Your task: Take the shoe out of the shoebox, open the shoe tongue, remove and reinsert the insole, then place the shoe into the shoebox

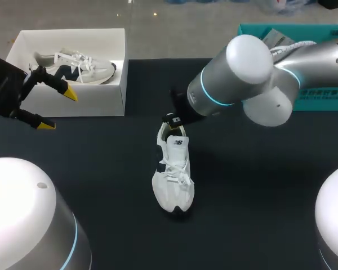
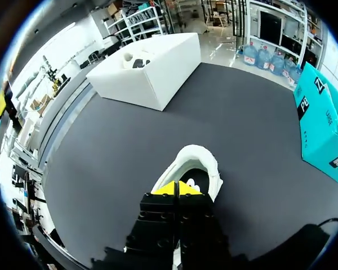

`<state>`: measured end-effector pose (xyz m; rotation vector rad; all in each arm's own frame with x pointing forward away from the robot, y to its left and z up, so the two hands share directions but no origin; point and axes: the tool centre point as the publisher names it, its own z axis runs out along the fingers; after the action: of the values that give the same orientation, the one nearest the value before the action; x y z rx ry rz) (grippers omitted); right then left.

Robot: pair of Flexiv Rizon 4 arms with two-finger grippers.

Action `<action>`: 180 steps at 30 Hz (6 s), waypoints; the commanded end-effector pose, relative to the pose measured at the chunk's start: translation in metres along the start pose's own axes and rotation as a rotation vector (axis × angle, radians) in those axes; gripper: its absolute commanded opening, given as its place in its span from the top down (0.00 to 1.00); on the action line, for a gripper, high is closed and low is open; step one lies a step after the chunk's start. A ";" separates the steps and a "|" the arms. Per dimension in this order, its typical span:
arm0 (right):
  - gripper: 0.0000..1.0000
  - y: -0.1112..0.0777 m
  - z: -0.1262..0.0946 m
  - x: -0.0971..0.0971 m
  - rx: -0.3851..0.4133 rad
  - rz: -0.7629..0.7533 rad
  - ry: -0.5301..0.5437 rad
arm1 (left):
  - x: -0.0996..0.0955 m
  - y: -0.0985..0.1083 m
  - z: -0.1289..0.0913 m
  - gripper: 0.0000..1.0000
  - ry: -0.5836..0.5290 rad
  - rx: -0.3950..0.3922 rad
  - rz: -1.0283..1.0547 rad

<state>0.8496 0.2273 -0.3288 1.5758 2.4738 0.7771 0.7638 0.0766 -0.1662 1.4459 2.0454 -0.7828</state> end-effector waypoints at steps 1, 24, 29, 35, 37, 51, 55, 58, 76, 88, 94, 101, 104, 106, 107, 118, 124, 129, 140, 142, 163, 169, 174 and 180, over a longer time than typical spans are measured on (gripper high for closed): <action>1.00 -0.004 0.010 0.000 -0.002 0.028 -0.428 | 0.000 0.000 0.000 0.00 0.004 -0.002 -0.001; 1.00 -0.018 0.058 -0.006 0.166 0.111 -0.386 | 0.000 0.000 0.000 0.00 0.004 -0.002 -0.001; 1.00 -0.025 0.067 -0.008 0.182 0.139 -0.370 | 0.000 0.000 0.000 0.00 0.004 -0.002 -0.001; 1.00 -0.030 0.069 -0.008 0.195 0.149 -0.368 | 0.000 0.000 0.000 0.00 0.004 -0.002 -0.001; 1.00 -0.028 0.061 -0.006 0.183 0.151 -0.374 | 0.000 0.000 0.000 0.00 0.004 -0.002 -0.001; 1.00 -0.014 0.044 -0.015 0.153 0.192 -0.455 | 0.000 0.000 0.000 0.00 0.004 -0.002 -0.001; 1.00 -0.015 0.058 -0.020 0.201 0.203 -0.426 | 0.000 0.000 0.000 0.00 0.004 -0.002 -0.001; 1.00 -0.020 0.065 -0.019 0.238 0.208 -0.412 | 0.000 0.000 0.000 0.00 0.004 -0.002 -0.001; 1.00 -0.019 0.048 -0.016 0.212 0.221 -0.412 | 0.000 0.000 0.000 0.00 0.004 -0.002 -0.001; 1.00 -0.020 0.053 -0.021 0.315 0.191 -0.401 | 0.000 0.000 0.000 0.00 0.004 -0.002 -0.001; 1.00 -0.033 0.069 -0.025 0.373 0.203 -0.389 | 0.000 0.000 0.000 0.00 0.004 -0.002 -0.001; 1.00 -0.040 0.073 -0.023 0.399 0.197 -0.381 | 0.000 0.000 0.000 0.00 0.004 -0.002 -0.001; 1.00 -0.037 0.061 -0.020 0.366 0.184 -0.356 | 0.000 0.000 0.000 0.00 0.004 -0.002 -0.001; 1.00 -0.035 0.047 -0.017 0.338 0.164 -0.356 | 0.000 0.000 0.000 0.00 0.004 -0.002 -0.001; 1.00 -0.033 0.042 -0.016 0.327 0.153 -0.362 | 0.000 0.000 0.000 0.00 0.004 -0.002 -0.001; 1.00 -0.033 0.020 -0.014 0.318 0.133 -0.332 | 0.000 0.000 0.000 0.00 0.004 -0.002 -0.001; 1.00 -0.029 0.017 -0.011 0.307 0.095 -0.311 | 0.000 0.000 0.000 0.00 0.004 -0.002 -0.001; 1.00 -0.029 0.017 -0.011 0.307 0.095 -0.311 | 0.000 0.000 0.000 0.00 0.004 -0.002 -0.001; 1.00 -0.027 0.017 -0.011 0.399 0.236 -0.336 | 0.000 0.000 0.000 0.00 0.004 -0.002 -0.001; 1.00 -0.027 0.014 -0.009 0.451 0.292 -0.376 | 0.000 0.000 0.000 0.00 0.004 -0.002 -0.001; 1.00 -0.040 0.019 0.010 0.529 0.445 -0.327 | 0.000 0.000 0.000 0.00 0.004 -0.002 -0.001; 0.73 -0.049 0.017 0.007 0.562 0.458 -0.290 | 0.000 0.000 0.000 0.00 0.004 -0.002 -0.001; 0.00 -0.052 0.014 0.007 0.568 0.466 -0.285 | 0.000 0.000 0.000 0.00 0.004 -0.002 -0.001; 0.00 -0.053 0.012 0.009 0.570 0.478 -0.280 | 0.000 0.000 0.000 0.00 0.004 -0.002 -0.001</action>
<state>0.8085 0.2240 -0.3630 2.3143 2.2428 -0.1674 0.7638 0.0767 -0.1661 1.4457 2.0456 -0.7828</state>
